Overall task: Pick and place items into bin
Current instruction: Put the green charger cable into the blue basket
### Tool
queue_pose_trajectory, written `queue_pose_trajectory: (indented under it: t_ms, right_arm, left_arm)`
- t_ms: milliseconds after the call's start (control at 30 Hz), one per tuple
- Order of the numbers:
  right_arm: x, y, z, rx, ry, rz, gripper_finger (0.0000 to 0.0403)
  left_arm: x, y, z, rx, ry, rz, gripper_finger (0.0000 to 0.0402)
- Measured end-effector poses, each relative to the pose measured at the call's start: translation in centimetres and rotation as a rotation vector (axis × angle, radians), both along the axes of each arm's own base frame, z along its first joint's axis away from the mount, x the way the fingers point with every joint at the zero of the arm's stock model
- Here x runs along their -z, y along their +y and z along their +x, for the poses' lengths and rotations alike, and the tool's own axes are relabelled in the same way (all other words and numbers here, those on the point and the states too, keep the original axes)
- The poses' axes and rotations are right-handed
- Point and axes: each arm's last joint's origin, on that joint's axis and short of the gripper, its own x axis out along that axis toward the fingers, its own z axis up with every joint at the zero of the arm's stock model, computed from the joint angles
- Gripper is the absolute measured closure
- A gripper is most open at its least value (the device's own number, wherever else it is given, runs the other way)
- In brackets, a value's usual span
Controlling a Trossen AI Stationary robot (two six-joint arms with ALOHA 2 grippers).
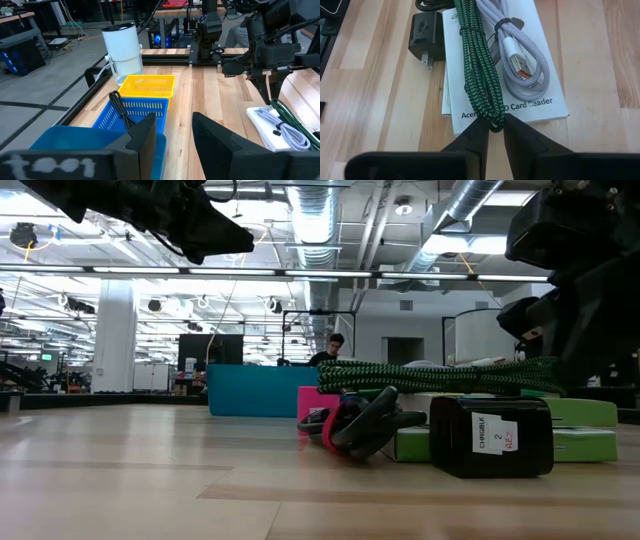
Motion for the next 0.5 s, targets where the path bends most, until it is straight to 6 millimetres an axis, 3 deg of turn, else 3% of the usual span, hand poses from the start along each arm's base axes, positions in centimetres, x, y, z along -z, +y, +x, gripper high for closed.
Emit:
queue_pose_trajectory:
  t_ms: [500]
  right_arm:
    - [0.00,0.00,-0.01,-0.001,0.001,0.001,0.0394]
  left_arm:
    - [0.00,0.00,0.00,-0.001,-0.001,-0.005,0.0285]
